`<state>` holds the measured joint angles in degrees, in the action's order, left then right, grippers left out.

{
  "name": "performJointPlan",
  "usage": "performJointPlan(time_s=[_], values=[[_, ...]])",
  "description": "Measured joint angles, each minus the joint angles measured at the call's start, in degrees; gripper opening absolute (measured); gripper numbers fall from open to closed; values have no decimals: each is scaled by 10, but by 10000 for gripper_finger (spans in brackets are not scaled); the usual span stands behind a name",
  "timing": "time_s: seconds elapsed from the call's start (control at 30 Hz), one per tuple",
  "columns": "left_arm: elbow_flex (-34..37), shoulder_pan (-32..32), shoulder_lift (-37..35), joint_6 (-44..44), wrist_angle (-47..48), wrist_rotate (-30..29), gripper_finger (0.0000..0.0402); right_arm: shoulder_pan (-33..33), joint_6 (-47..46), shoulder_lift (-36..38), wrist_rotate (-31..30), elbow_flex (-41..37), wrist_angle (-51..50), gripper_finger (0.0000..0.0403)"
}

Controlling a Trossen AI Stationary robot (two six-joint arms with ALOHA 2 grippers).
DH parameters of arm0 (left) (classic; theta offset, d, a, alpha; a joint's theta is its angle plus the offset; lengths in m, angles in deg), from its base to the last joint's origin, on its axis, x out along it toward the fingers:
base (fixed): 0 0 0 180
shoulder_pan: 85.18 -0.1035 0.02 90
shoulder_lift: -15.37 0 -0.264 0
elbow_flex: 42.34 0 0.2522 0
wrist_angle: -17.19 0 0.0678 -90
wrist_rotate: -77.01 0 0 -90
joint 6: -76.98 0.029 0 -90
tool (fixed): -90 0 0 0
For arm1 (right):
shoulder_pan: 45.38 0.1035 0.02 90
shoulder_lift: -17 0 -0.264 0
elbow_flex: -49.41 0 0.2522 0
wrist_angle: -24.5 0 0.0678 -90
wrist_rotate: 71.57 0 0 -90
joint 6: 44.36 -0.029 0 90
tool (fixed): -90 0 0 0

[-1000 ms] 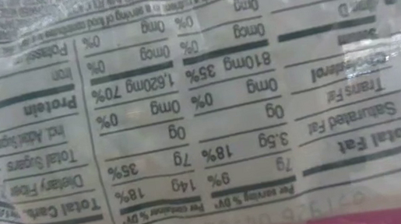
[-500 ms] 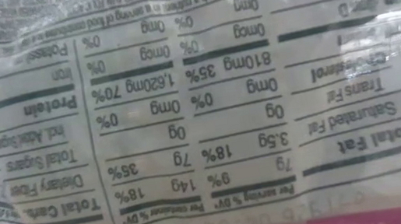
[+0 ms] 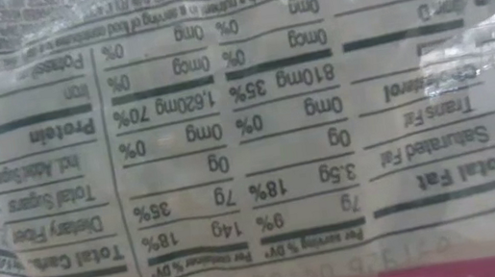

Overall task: Pick & Place Food Item
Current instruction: Put the blue spoon into the transparent bin

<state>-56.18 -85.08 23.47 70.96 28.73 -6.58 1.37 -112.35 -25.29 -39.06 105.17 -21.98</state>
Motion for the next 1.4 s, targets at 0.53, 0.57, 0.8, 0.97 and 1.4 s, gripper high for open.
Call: performJointPlan(time_s=[0.53, 0.57, 0.8, 0.97, 1.4], values=[[0, 0, 0, 0, 0, 0, 0, -297, 279, 32, 310, -106, 259, 381], [0, 0, 0, 0, 0, 0, 0, -316, 288, 32, 331, -107, 259, 381], [0, 0, 0, 0, 0, 0, 0, -423, 399, 31, 435, -116, 333, 381], [0, 0, 0, 0, 0, 0, 0, -473, 430, 32, 477, -138, 399, 381], [0, 0, 0, 0, 0, 0, 0, -513, 430, 32, 536, -143, 413, 381]])
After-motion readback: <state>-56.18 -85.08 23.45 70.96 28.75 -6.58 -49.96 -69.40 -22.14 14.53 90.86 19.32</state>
